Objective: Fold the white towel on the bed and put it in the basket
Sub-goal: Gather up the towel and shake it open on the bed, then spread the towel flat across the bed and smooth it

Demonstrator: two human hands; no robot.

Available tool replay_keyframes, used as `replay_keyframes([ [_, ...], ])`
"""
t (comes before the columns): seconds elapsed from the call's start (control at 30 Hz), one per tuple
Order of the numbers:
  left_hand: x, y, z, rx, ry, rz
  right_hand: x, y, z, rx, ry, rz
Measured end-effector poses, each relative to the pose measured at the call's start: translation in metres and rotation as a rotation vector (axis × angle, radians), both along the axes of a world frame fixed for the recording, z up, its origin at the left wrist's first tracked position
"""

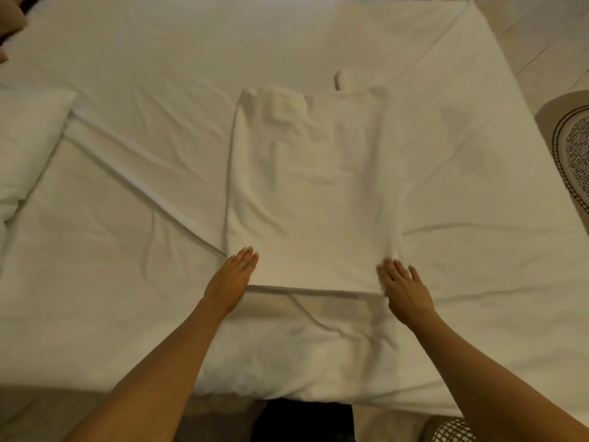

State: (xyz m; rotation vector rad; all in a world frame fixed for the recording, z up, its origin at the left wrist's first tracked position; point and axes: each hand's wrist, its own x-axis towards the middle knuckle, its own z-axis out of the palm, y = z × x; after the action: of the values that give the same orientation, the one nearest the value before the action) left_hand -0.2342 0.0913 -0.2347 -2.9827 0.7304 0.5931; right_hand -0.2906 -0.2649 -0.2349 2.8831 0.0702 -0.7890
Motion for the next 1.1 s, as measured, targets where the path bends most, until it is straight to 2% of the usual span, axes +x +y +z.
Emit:
replay_keyframes([
  [0.13, -0.007, 0.001, -0.026, -0.039, -0.060, -0.069, -0.002, -0.003, -0.016, 0.010, 0.060, 0.045],
  [0.27, -0.041, -0.002, -0.021, 0.042, 0.184, -0.021, -0.021, 0.000, -0.024, 0.047, 0.133, 0.009],
  [0.4, -0.080, 0.003, -0.031, 0.044, 0.152, -0.048, -0.058, 0.007, -0.025, 0.072, 0.225, -0.046],
  [0.47, -0.088, 0.003, -0.029, -0.008, 0.202, 0.029, -0.068, 0.010, -0.024, 0.088, 0.223, -0.076],
  [0.53, -0.084, 0.003, -0.027, 0.011, 0.346, 0.098, -0.068, 0.012, -0.023, 0.118, 0.212, -0.120],
  [0.67, -0.067, -0.002, -0.029, 0.096, 0.434, 0.085, -0.060, 0.013, -0.020, 0.197, 0.270, -0.156],
  [0.83, -0.056, -0.028, -0.034, 0.045, 0.410, 0.061, -0.051, 0.023, -0.025, 0.324, 0.159, -0.307],
  [1.0, -0.046, -0.052, -0.042, 0.145, 0.435, 0.063, -0.040, 0.022, -0.035, 0.262, 0.180, -0.290],
  [1.1, -0.030, -0.064, -0.038, 0.159, 0.388, 0.069, -0.028, 0.021, -0.028, 0.320, 0.017, -0.327],
])
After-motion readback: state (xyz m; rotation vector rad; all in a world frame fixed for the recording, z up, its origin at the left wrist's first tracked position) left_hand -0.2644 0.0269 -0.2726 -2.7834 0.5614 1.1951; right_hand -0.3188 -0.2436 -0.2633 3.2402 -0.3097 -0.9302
